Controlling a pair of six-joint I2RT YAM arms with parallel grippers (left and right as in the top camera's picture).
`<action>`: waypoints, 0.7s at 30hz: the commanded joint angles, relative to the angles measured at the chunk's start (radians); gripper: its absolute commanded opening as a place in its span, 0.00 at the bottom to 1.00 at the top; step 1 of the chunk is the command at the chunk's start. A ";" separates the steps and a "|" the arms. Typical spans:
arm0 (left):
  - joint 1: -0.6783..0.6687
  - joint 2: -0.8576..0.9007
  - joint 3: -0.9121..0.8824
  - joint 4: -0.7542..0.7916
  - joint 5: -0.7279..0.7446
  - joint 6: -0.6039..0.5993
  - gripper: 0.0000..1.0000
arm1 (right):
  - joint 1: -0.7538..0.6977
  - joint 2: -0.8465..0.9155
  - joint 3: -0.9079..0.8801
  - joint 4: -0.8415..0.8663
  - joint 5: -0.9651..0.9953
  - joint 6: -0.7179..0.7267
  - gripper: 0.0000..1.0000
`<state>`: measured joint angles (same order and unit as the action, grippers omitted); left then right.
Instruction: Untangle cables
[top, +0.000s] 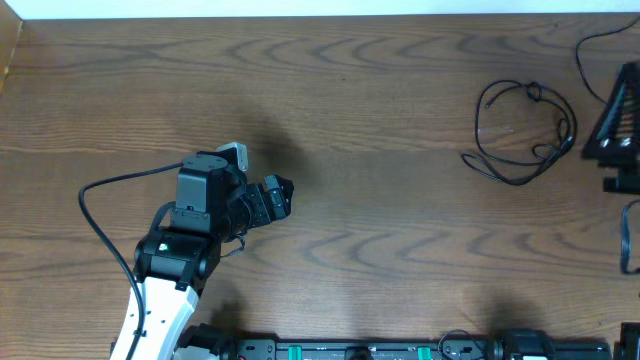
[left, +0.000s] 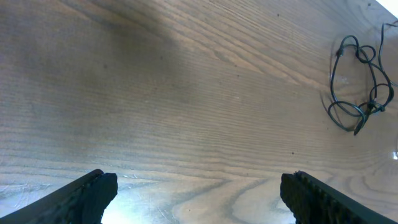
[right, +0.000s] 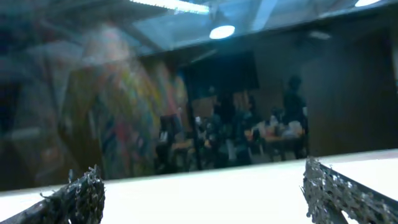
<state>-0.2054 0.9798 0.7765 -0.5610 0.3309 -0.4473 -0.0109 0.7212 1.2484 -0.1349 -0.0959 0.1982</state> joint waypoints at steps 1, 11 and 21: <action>0.004 0.000 0.008 0.000 -0.010 0.009 0.92 | 0.013 -0.002 0.000 -0.072 -0.046 -0.082 0.99; 0.004 0.000 0.008 0.000 -0.010 0.009 0.92 | 0.012 -0.007 0.000 -0.296 -0.045 -0.129 0.99; 0.004 0.000 0.008 -0.040 -0.010 0.009 0.92 | -0.003 -0.053 -0.001 -0.330 -0.046 -0.128 0.99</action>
<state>-0.2054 0.9798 0.7765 -0.5957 0.3309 -0.4473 -0.0113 0.6853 1.2476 -0.4603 -0.1356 0.0860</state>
